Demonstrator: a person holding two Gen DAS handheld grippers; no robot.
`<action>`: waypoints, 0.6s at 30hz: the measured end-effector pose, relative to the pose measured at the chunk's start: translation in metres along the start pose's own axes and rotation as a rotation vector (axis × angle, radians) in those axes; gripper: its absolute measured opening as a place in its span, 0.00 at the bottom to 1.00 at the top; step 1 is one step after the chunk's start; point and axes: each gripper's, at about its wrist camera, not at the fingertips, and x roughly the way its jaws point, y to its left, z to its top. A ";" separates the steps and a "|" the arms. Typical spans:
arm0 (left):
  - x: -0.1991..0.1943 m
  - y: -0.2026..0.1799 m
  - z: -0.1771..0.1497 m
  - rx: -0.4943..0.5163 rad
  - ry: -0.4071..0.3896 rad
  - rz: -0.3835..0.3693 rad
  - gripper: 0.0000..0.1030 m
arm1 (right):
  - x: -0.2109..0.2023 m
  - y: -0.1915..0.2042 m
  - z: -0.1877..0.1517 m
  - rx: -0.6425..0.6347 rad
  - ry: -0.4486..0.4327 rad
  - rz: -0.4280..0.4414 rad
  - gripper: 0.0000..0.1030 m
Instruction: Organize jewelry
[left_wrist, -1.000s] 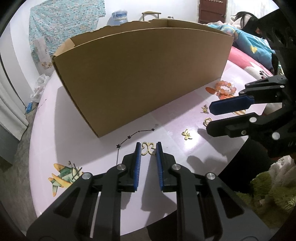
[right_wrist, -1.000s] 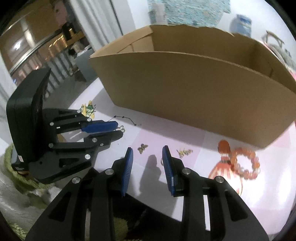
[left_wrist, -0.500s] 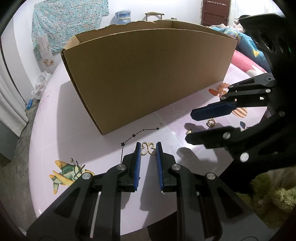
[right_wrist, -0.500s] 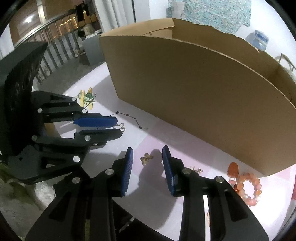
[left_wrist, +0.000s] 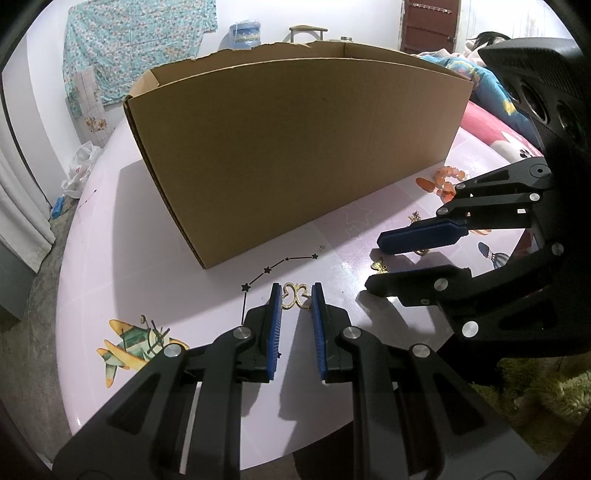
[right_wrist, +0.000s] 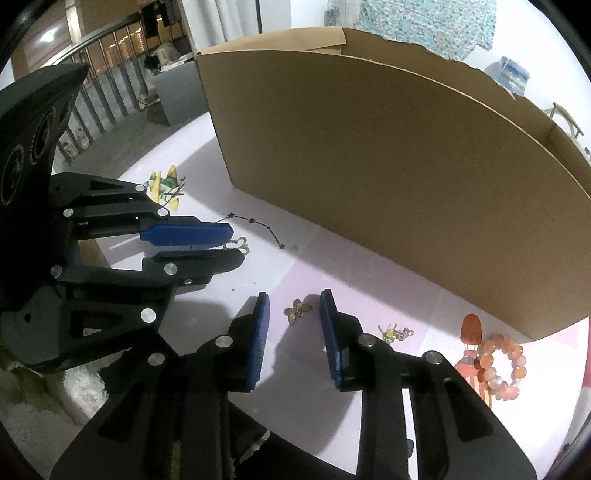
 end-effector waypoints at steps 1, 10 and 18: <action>0.000 0.000 0.000 -0.001 0.000 -0.001 0.14 | 0.000 -0.001 -0.001 0.000 0.000 0.001 0.25; -0.001 -0.001 0.000 -0.002 -0.006 -0.002 0.14 | 0.002 0.001 0.000 0.010 -0.006 0.012 0.12; -0.001 -0.001 0.000 -0.002 -0.008 -0.003 0.14 | -0.001 -0.008 -0.001 0.029 -0.014 0.024 0.12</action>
